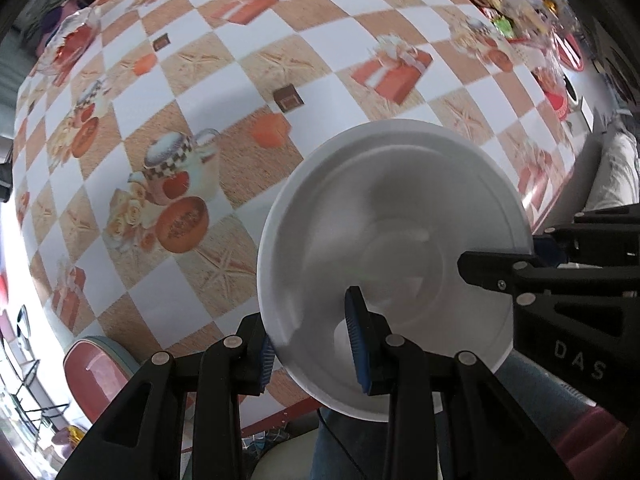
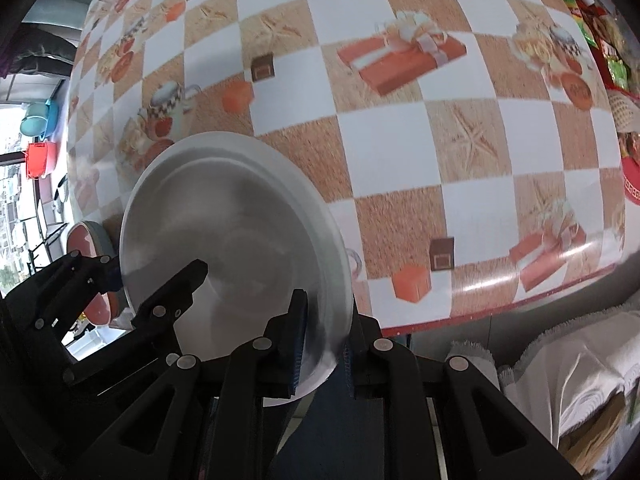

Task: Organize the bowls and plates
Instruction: 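Lift the third white bowl with both grippers and carry it toward the stack, then lower the third white bowl onto the stack and open both grippers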

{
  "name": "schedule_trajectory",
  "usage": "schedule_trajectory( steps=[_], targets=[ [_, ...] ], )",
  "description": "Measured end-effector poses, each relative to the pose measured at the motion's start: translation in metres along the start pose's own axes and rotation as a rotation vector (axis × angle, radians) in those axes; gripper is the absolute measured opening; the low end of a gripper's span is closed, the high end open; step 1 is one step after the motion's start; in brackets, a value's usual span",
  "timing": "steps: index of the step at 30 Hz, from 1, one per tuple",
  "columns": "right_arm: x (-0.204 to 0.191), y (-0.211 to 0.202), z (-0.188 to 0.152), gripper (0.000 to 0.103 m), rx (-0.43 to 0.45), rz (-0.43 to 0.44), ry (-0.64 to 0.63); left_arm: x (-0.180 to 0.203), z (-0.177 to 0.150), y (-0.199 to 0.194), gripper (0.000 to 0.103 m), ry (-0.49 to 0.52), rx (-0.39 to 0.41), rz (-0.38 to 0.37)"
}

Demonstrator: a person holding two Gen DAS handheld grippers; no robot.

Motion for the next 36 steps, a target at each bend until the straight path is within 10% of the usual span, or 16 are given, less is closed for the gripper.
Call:
schedule_trajectory(
  steps=[8, 18, 20, 22, 36],
  targets=[
    [-0.003, 0.015, -0.010, 0.019, -0.037, 0.068, 0.006, 0.004, -0.009, 0.011, 0.037, -0.004, -0.036, -0.017],
    [0.008, 0.014, -0.011, 0.019, -0.020, 0.057, -0.001, -0.011, -0.010, -0.006, 0.079, 0.005, 0.032, 0.063],
    [0.012, 0.010, -0.010, 0.034, -0.011, 0.064, 0.005, -0.016, -0.012, -0.013, 0.079, 0.004, 0.063, 0.067],
    [0.012, 0.003, -0.007, 0.103, 0.010, 0.086, 0.005, -0.021, -0.015, -0.017, 0.087, -0.013, 0.079, 0.051],
    [0.023, -0.009, -0.011, 0.103, 0.016, 0.090, 0.038, -0.033, -0.056, -0.003, 0.103, -0.143, -0.030, -0.114]
  ],
)
Point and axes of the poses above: each gripper's, at about its wrist camera, not at the fingertips, and y roughly the way its jaws point, x to its right, z to its top, the point moved 9 cm from there along y, roughly the way its jaws point, and after that the axes turned 15 degrees about y, right-handed, at the moved point
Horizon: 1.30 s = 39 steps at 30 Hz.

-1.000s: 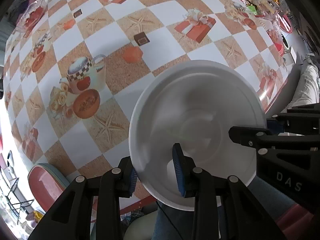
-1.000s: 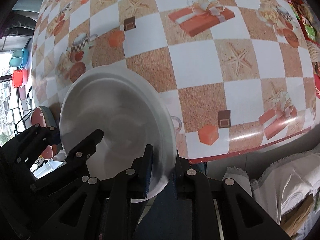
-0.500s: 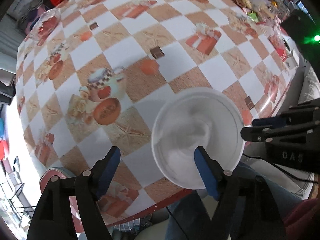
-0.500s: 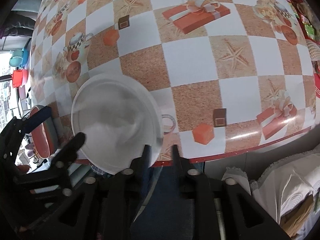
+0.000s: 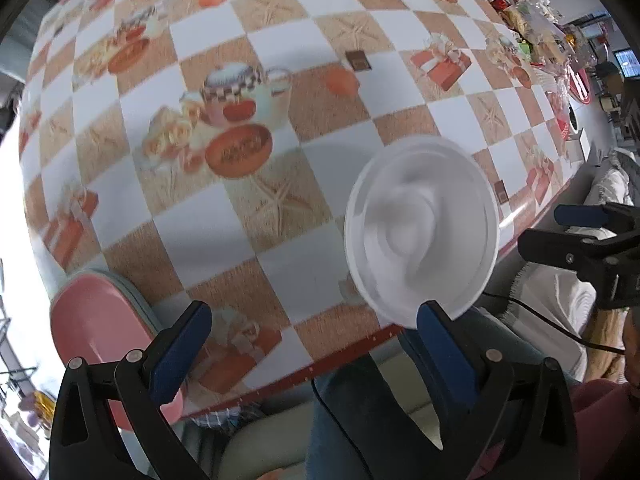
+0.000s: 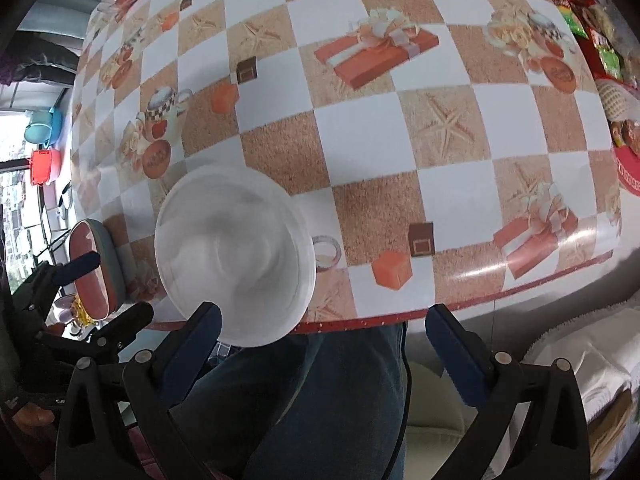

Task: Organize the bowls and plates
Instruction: 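Lower the third white bowl onto the stack and open both grippers, then move both open grippers to the rim of a white plate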

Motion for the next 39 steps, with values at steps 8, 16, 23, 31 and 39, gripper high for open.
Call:
schedule_trajectory(
  steps=[8, 16, 23, 31, 39],
  targets=[
    [0.010, 0.003, -0.003, 0.103, -0.024, -0.023, 0.030, -0.005, -0.003, 0.005, 0.103, -0.009, -0.058, 0.057],
    [0.011, 0.008, -0.008, 0.103, -0.037, -0.038, 0.034, -0.002, 0.000, 0.004, 0.103, 0.003, -0.062, 0.066],
    [0.012, 0.008, -0.009, 0.103, -0.037, -0.041, 0.036, -0.006, -0.002, 0.003, 0.103, -0.011, -0.060, 0.062],
    [0.012, 0.009, -0.009, 0.103, -0.045, -0.044, 0.043, -0.004, -0.001, 0.006, 0.103, -0.001, -0.065, 0.063],
    [0.012, 0.014, -0.007, 0.103, -0.058, -0.053, 0.042, -0.004, -0.002, 0.010, 0.103, -0.009, -0.073, 0.060]
  ],
)
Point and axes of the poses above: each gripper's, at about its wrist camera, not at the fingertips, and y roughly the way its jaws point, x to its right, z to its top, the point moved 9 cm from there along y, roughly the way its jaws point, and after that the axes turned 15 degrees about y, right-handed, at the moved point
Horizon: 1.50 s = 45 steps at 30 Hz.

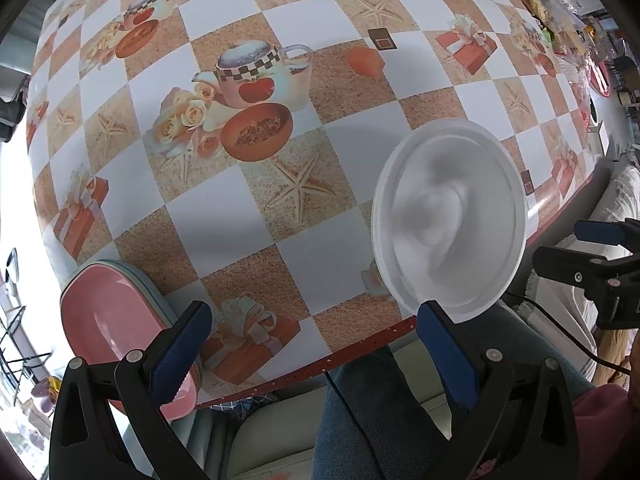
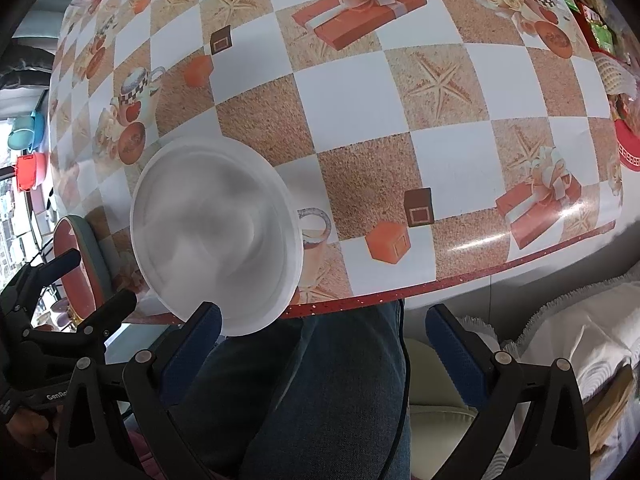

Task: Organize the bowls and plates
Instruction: 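Move both open grippers to the rim of a white plate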

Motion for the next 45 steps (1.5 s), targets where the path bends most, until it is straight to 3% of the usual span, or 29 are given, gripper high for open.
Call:
schedule_trajectory(
  steps=[20, 30, 45],
  targets=[
    [0.005, 0.013, 0.011, 0.103, 0.000, -0.038, 0.018, 0.007, 0.010, 0.012, 0.103, 0.011, -0.013, 0.009],
    [0.007, 0.025, 0.038, 0.103, 0.054, -0.093, 0.008, 0.007, 0.023, 0.032, 0.103, -0.038, 0.001, 0.056],
    [-0.001, 0.065, 0.062, 0.103, 0.034, -0.121, -0.062, 0.000, 0.013, 0.067, 0.103, -0.122, -0.008, 0.067]
  ],
)
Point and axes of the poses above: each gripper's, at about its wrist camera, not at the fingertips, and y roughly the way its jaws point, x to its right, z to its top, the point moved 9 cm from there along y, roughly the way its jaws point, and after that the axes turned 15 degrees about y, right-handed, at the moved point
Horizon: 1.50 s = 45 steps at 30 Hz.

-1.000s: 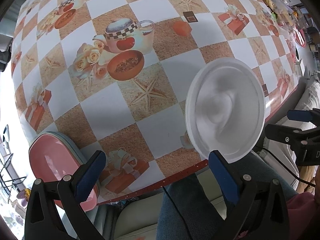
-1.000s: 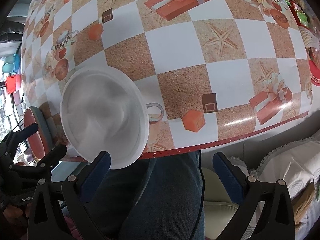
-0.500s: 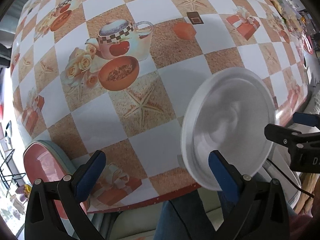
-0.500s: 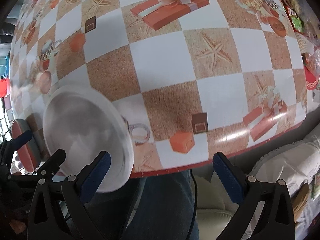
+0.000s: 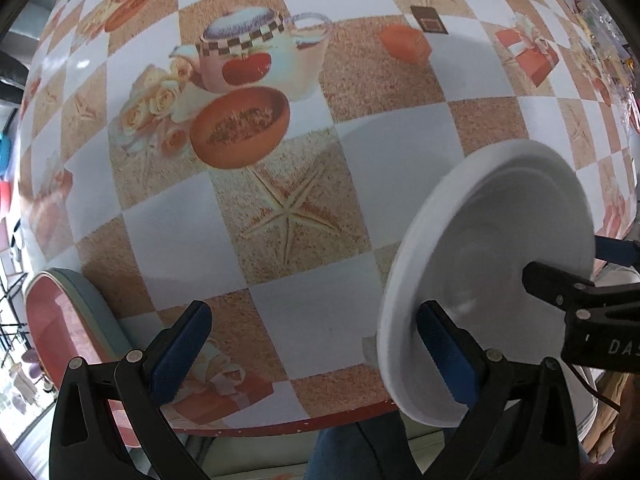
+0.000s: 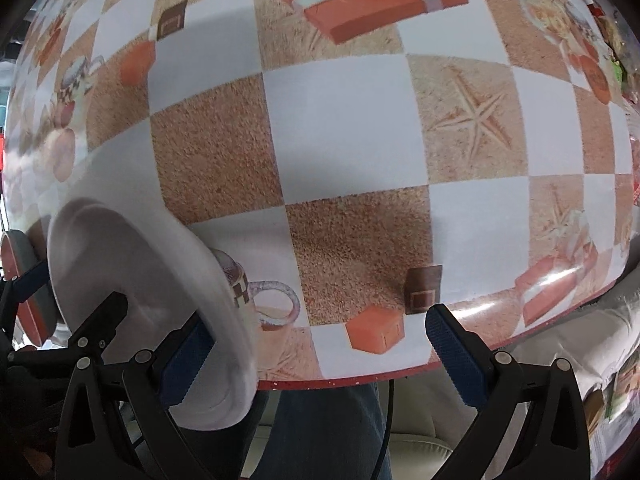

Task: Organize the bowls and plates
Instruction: 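Move both open grippers to the rim of a white plate, then close both grippers on the white plate rim, then lift the white plate with both grippers and carry it toward the pink plate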

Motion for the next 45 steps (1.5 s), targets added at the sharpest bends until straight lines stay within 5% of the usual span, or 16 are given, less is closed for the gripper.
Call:
schedule_trajectory(
  steps=[16, 22, 26, 29, 31, 33, 45],
  targets=[
    [0.019, 0.011, 0.001, 0.103, -0.032, 0.040, 0.017, -0.003, -0.007, 0.016, 0.103, 0.001, 0.018, -0.055],
    [0.016, 0.013, 0.004, 0.101, -0.030, 0.026, 0.012, 0.008, 0.014, 0.022, 0.098, 0.018, -0.011, -0.058],
    [0.007, 0.009, -0.008, 0.081, -0.019, 0.059, 0.005, 0.019, 0.014, 0.013, 0.079, 0.077, 0.020, -0.060],
    [-0.005, 0.004, -0.013, 0.039, -0.034, 0.132, -0.007, 0.028, 0.018, 0.009, 0.062, 0.104, 0.036, -0.074],
    [-0.012, 0.004, -0.016, 0.020, -0.057, 0.181, 0.009, 0.033, 0.018, 0.006, 0.044, 0.117, 0.046, -0.094],
    [-0.012, 0.004, -0.016, 0.020, -0.052, 0.165, 0.011, 0.037, 0.019, 0.005, 0.036, 0.121, 0.052, -0.123],
    [-0.085, 0.007, -0.025, 0.020, -0.059, 0.138, -0.099, -0.014, -0.003, 0.007, 0.037, 0.017, 0.069, -0.106]
  ],
)
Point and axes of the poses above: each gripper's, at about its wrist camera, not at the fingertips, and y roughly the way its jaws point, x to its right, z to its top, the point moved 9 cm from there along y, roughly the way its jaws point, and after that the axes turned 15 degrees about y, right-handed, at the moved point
